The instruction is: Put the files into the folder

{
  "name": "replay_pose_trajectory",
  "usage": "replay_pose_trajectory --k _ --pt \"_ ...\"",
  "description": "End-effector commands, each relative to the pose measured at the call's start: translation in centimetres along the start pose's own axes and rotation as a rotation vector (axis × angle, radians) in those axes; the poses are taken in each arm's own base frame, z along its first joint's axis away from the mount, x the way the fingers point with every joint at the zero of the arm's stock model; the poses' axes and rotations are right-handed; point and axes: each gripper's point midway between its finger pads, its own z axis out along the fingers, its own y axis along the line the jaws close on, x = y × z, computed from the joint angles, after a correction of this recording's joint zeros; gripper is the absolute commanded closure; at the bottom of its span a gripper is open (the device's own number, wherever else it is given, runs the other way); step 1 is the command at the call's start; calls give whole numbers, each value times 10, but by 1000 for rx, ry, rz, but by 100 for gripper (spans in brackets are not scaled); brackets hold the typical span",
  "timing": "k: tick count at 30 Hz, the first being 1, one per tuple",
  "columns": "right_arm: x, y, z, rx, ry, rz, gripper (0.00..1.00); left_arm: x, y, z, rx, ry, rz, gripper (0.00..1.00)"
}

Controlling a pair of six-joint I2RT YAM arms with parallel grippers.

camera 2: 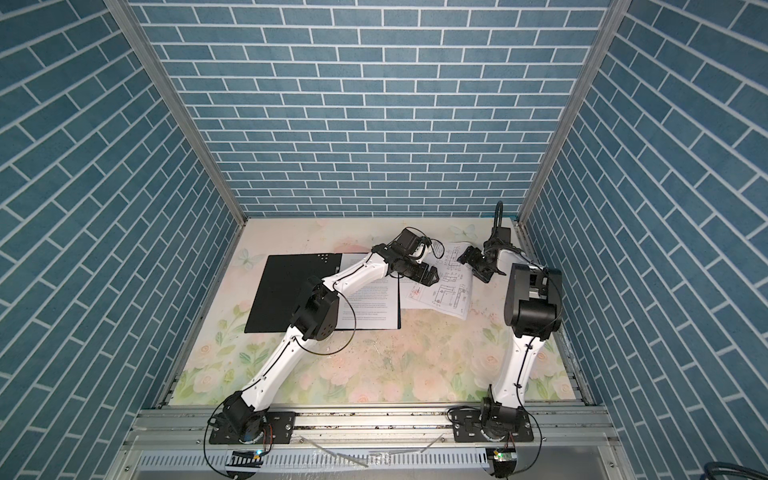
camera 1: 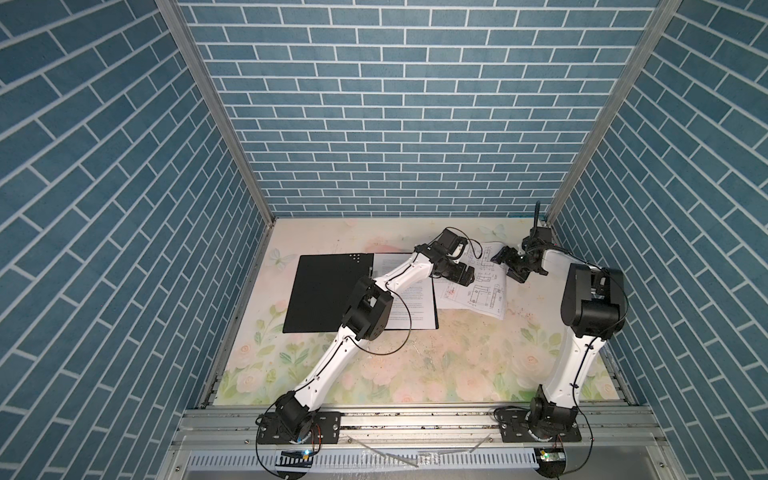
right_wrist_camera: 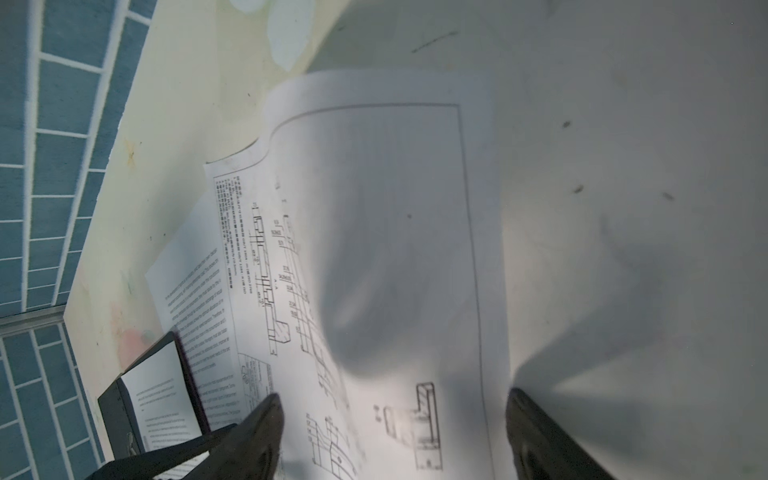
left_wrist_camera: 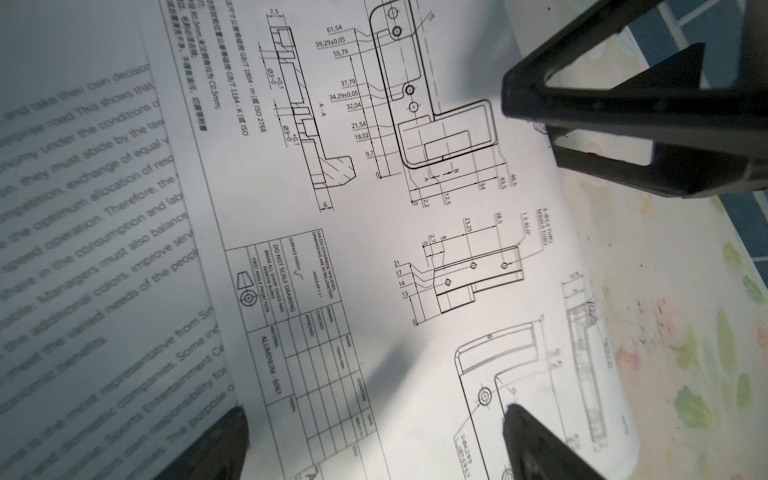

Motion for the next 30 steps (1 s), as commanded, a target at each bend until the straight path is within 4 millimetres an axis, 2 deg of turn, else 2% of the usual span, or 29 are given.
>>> replay_pose_trajectory --k 1,11,19,25,30 --pt "46 -19 12 31 132 59 17 60 -12 21 50 185 -70 4" --pt "75 -16 7 -42 171 82 19 59 -25 18 88 153 -76 4" --pt "95 -28 6 -2 210 103 33 58 -28 18 100 145 -88 4" --pt "94 -30 4 11 199 107 42 48 -28 3 68 95 -50 4" --pt "92 -33 0 18 191 113 44 34 -25 -21 -11 17 59 3"
